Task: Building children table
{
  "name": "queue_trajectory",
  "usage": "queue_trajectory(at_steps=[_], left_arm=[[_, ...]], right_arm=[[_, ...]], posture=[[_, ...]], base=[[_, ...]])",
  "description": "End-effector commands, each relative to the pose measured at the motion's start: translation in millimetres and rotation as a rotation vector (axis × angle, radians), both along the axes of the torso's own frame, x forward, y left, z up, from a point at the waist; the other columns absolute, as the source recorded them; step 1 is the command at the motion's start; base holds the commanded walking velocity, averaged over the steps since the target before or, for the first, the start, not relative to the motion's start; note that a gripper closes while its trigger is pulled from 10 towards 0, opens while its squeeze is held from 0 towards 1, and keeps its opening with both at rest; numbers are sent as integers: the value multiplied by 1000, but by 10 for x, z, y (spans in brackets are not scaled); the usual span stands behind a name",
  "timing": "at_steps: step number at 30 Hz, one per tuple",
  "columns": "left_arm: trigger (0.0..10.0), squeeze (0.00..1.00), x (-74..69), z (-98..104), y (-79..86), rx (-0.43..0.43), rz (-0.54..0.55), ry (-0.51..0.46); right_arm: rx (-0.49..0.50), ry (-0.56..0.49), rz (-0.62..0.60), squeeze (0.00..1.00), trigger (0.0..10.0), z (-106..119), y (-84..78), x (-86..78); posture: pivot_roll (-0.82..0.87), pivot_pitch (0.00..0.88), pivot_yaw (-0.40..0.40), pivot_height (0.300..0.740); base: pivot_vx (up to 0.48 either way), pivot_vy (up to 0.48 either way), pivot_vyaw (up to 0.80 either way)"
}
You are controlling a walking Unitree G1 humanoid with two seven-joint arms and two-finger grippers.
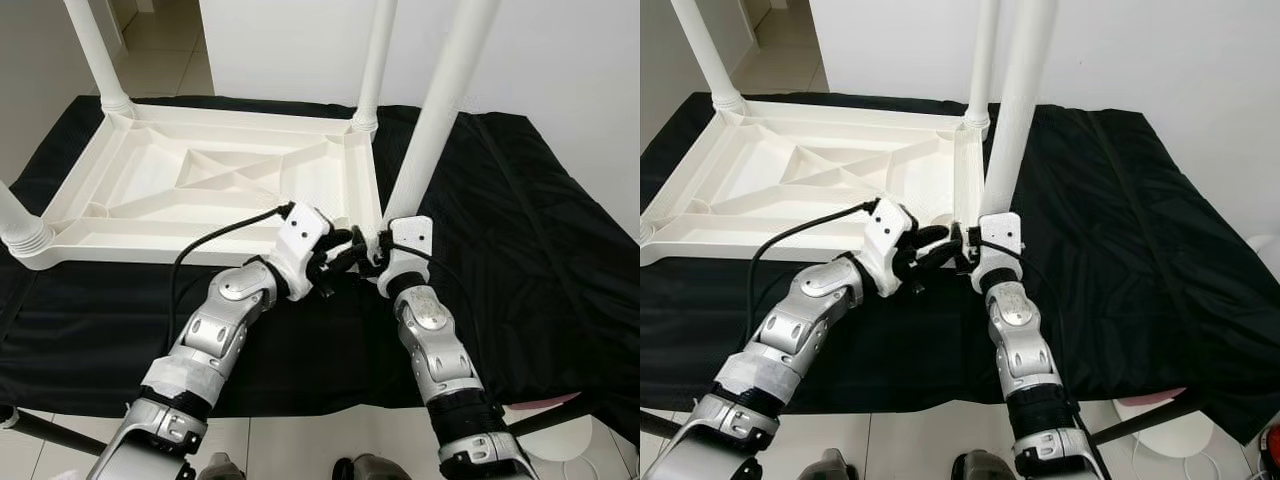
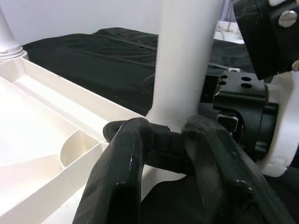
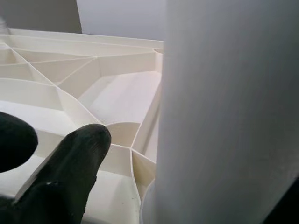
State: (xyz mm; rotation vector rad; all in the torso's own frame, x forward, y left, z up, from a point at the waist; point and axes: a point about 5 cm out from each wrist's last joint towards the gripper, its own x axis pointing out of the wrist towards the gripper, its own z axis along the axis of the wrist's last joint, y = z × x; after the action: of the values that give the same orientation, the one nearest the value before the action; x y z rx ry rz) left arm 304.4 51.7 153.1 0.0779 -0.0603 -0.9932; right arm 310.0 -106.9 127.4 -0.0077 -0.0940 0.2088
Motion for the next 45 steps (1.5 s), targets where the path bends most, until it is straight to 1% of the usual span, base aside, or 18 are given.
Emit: queue_trajectory(at_steps=[1,5,7,8,9,10,12,15,23,24,25,26,27,28,37,41,42,45], left_arm=[[10000,0,-16,-19,54,-24,18,15],[10000,0,-19,-4,73,-41,18,19],[10000,0,-43,16,112,-45,12,15],[10000,0,-43,16,112,-45,12,15],[10000,0,-59,15,129,-36,4,13],[10000,0,-59,15,129,-36,4,13],[10000,0,-83,11,151,-20,-13,12],[10000,0,-92,6,166,-9,-21,12],[10000,0,-127,-6,162,0,-44,22],[10000,0,-152,-30,146,13,-68,32],[10000,0,-152,-30,146,13,-68,32],[10000,0,-159,-39,141,20,-77,35],[10000,0,-169,-49,139,26,-87,41],[10000,0,-178,-60,141,33,-96,47],[10000,0,-195,-82,157,47,-98,55],[10000,0,-217,-96,170,44,-85,59],[10000,0,-223,-103,180,45,-78,61],[10000,0,-225,-111,190,44,-70,63]], right_arm=[[27,-40,77,1000,10000,94,-145,-42],[22,-45,112,1000,10000,105,-184,-55],[-46,-34,251,1000,10000,84,-294,-79],[-46,-34,251,1000,10000,84,-294,-79],[-91,-16,327,0,10000,57,-377,-73],[-91,-16,327,0,10000,57,-377,-73],[-147,13,399,0,10000,40,-496,-31],[-199,31,457,0,10000,21,-526,39],[-222,57,510,0,10000,-2,-496,170],[-226,65,529,0,8314,-9,-449,237],[-226,65,529,0,8314,-9,-449,237],[-227,68,535,0,6627,-10,-435,256],[-228,70,547,0,6627,-10,-426,269],[-227,73,558,0,0,-10,-417,281],[-202,101,581,0,0,-72,-453,281],[-203,126,541,0,0,-160,-513,237],[-198,140,493,0,10000,-199,-547,224],[-187,149,445,0,10000,-227,-573,204]], posture=[[15,0,-59,740],[15,0,-59,740],[15,0,-58,740],[15,0,-58,740],[16,0,-54,740],[16,0,-54,740],[20,0,-51,740],[22,0,-50,740],[28,0,-45,740],[31,0,-33,740],[31,0,-33,740],[31,0,-33,740],[31,0,-33,740],[33,0,-30,740],[41,0,-33,740],[44,0,-39,740],[42,0,-38,740],[41,0,-40,740]], base=[[0,0,0],[0,0,0],[0,0,0],[0,0,0],[0,0,0],[0,0,0],[0,0,0],[0,0,0],[0,0,0],[0,0,0],[0,0,0],[0,0,0],[0,0,0],[0,0,0],[0,0,0],[0,0,0],[0,0,0],[0,0,0]])
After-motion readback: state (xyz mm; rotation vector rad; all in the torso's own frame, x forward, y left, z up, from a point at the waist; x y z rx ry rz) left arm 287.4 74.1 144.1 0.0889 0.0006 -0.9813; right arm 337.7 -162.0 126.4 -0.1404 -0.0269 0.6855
